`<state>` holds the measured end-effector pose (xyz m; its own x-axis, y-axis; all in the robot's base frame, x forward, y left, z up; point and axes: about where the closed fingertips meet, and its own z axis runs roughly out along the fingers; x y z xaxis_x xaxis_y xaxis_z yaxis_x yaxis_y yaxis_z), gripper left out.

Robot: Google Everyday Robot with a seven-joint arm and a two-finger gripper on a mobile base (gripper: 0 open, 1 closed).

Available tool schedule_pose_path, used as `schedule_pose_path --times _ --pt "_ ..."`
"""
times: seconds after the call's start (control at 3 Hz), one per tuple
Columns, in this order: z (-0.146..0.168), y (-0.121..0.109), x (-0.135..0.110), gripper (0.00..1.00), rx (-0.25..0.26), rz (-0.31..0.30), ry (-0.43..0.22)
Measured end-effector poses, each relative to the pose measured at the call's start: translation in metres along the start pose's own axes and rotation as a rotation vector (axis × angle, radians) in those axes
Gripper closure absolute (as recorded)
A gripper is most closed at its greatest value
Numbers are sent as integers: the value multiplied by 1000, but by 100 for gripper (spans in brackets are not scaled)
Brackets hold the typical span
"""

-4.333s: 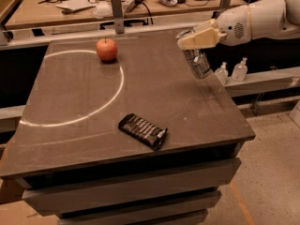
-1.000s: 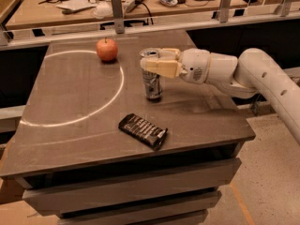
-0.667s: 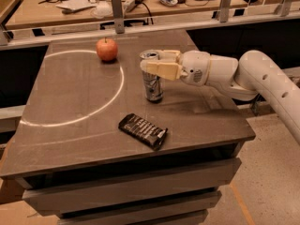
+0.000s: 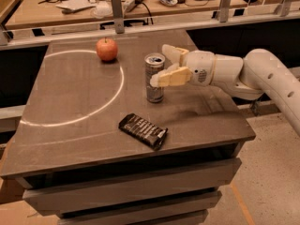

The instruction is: Place redbull can upright

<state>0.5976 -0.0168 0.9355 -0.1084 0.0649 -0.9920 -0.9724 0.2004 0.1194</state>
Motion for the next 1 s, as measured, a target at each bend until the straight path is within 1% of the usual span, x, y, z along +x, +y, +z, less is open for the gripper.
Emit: schedule_pose_path --times 0.33,0.67,1.0 --pt "-20 7 -1 0 17 -6 57" --pt "-46 7 -6 0 61 -27 132" --pt "-49 7 -5 0 66 -29 142"
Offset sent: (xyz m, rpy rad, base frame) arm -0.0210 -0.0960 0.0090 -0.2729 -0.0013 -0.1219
